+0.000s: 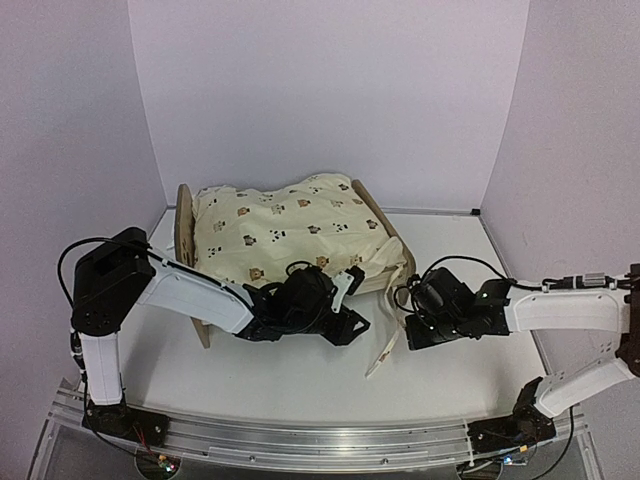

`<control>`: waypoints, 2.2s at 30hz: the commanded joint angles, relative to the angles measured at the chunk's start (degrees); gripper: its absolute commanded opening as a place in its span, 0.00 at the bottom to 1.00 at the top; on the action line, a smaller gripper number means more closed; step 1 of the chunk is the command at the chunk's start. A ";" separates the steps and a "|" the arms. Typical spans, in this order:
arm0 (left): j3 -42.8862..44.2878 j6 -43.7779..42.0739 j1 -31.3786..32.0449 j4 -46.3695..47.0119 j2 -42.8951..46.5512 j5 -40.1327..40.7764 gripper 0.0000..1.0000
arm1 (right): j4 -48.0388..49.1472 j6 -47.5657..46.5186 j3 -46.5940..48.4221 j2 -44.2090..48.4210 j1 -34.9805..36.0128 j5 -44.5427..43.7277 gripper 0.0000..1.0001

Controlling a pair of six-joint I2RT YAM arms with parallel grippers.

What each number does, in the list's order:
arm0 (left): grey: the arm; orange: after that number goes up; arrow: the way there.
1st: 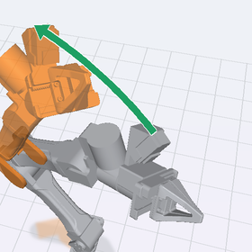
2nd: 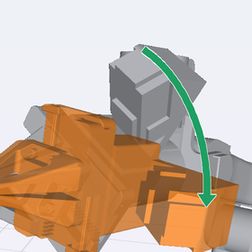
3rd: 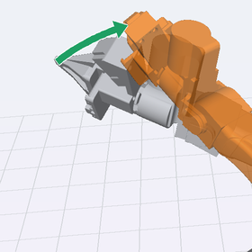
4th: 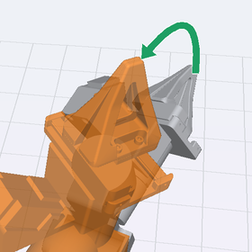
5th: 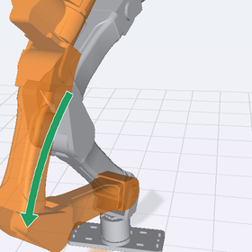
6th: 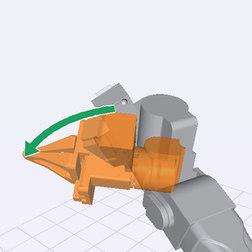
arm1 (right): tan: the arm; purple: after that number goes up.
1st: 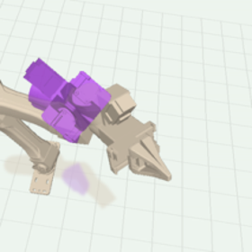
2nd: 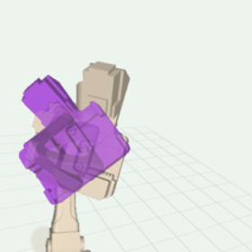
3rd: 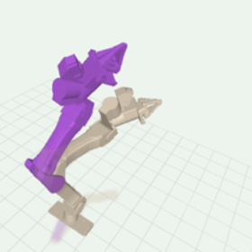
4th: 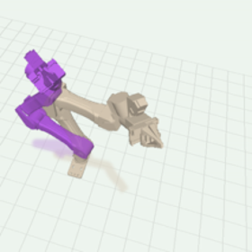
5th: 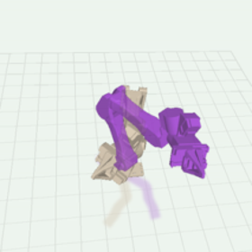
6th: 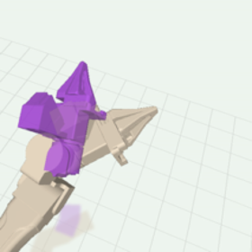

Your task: Set up the pet bed

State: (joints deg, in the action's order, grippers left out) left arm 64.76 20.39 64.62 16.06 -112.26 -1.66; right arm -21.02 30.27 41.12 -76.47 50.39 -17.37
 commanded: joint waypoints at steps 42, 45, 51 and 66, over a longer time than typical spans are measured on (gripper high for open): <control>25.20 -3.85 -3.18 10.56 -19.05 -4.85 0.43 | -2.20 -4.90 7.56 0.91 -3.82 -10.13 0.00; 27.41 -4.01 -3.20 9.61 -20.64 -4.59 0.39 | -2.04 -5.04 7.26 1.56 -4.08 -9.99 0.00; 29.45 -4.86 -3.18 8.96 -22.17 -3.09 0.05 | -1.47 -5.34 6.95 1.71 -4.86 -8.92 0.00; 25.77 -3.55 -3.18 6.54 -16.37 -7.31 0.00 | 4.94 -7.68 8.62 -4.01 -9.92 0.26 0.00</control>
State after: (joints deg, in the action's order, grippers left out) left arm 91.11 16.35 61.78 23.52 -133.57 -6.64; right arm -19.85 24.52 48.09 -78.41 41.11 -20.62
